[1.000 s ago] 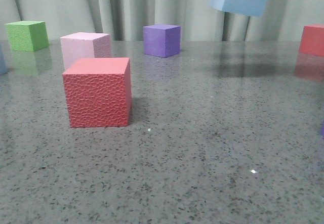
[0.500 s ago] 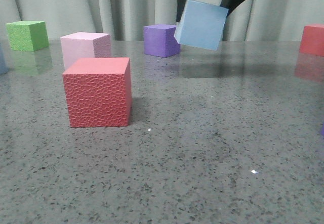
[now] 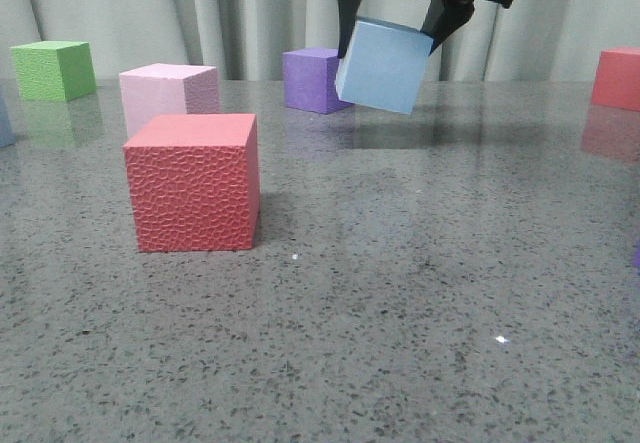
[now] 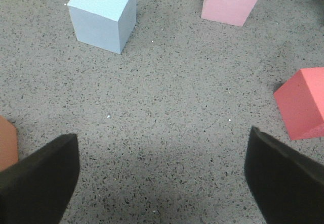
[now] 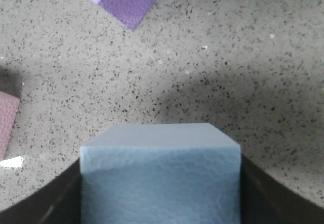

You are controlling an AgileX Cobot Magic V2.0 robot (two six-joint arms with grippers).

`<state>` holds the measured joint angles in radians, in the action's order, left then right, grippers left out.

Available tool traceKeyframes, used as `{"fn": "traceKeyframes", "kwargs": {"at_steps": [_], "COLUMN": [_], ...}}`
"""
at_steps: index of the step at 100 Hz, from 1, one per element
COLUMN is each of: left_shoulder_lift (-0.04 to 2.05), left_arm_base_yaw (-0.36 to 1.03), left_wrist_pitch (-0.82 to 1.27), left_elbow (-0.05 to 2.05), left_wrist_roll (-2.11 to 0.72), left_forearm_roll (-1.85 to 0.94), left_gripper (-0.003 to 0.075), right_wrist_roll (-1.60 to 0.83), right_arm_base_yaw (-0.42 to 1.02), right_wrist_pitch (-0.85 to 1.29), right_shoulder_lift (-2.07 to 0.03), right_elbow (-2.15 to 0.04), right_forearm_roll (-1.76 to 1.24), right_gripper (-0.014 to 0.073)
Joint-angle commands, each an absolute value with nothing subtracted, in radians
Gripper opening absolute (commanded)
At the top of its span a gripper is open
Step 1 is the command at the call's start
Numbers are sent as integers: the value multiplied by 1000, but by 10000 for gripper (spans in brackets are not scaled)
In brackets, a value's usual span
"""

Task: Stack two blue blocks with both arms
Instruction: 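Carry the held blue cube toward the purple cube farther away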

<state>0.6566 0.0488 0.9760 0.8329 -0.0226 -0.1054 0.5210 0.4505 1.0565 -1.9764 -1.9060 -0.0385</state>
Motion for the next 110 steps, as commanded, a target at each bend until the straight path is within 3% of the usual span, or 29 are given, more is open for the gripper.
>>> {"fn": "traceKeyframes", "kwargs": {"at_steps": [1,77,104,110], "left_shoulder_lift": [663,663,663,663], "left_arm_base_yaw": [47,47,47,47], "left_wrist_pitch": [917,917,917,917], "left_elbow": [868,868,868,868], "left_wrist_roll": [-13,-13,-13,-13], "left_forearm_roll": [-116,-116,-116,-116], "left_gripper": [618,618,618,618], "right_wrist_roll": [522,522,505,496], "right_arm_base_yaw": [451,452,452,452], "right_wrist_pitch": [1014,1019,1031,1035], "right_shoulder_lift": [-1935,-1975,-1975,-1975], "right_elbow": [-1941,-1941,-1941,-1941], "right_forearm_roll": [-33,-60,-78,-78], "right_gripper": [379,388,599,610]}}
